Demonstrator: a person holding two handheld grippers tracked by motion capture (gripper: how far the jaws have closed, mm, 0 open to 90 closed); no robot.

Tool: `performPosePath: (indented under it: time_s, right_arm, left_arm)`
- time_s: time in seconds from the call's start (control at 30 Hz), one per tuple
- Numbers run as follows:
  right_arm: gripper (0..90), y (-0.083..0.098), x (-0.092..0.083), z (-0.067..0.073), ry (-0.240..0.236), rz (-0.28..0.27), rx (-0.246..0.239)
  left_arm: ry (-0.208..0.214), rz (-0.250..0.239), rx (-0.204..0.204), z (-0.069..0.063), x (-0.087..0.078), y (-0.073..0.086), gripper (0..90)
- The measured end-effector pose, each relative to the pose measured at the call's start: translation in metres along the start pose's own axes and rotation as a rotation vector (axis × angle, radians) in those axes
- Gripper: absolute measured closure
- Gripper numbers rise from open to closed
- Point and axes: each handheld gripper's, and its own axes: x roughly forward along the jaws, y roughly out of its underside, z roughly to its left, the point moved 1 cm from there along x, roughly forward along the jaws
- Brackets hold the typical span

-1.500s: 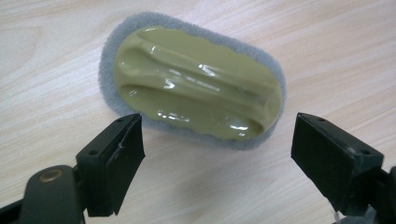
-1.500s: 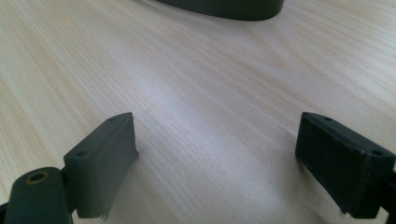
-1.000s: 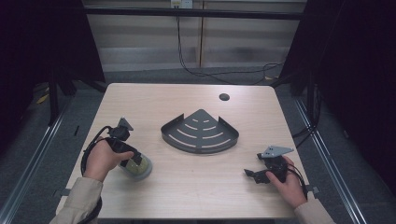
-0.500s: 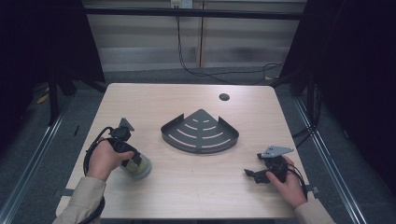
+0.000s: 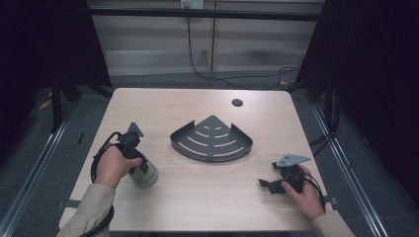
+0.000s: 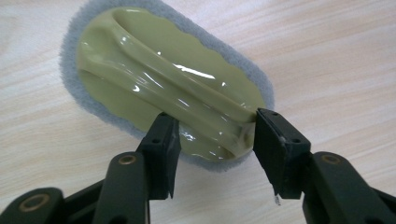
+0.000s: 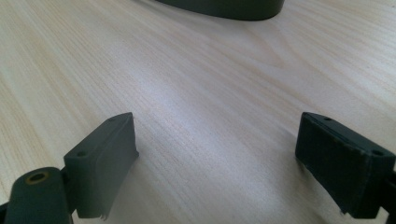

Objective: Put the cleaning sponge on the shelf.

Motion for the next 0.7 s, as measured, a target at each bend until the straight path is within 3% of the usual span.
performPosePath:
  time_s: [0.2,0.47,0.7]
  right_arm:
    - [12.0,0.0,0.0,0.0,0.001,0.001,0.001]
    - [12.0,0.0,0.0,0.0,0.0,0.0,-0.001]
    - [12.0,0.0,0.0,0.0,0.0,-0.001,-0.001]
  left_arm:
    - [0.003,-0.012,-0.026,0.003,-0.001,-0.001,47.3]
    - [0.013,-0.037,-0.123,0.005,0.005,-0.007,41.2]
    - [0.0,-0.049,-0.122,0.005,0.008,-0.012,43.5]
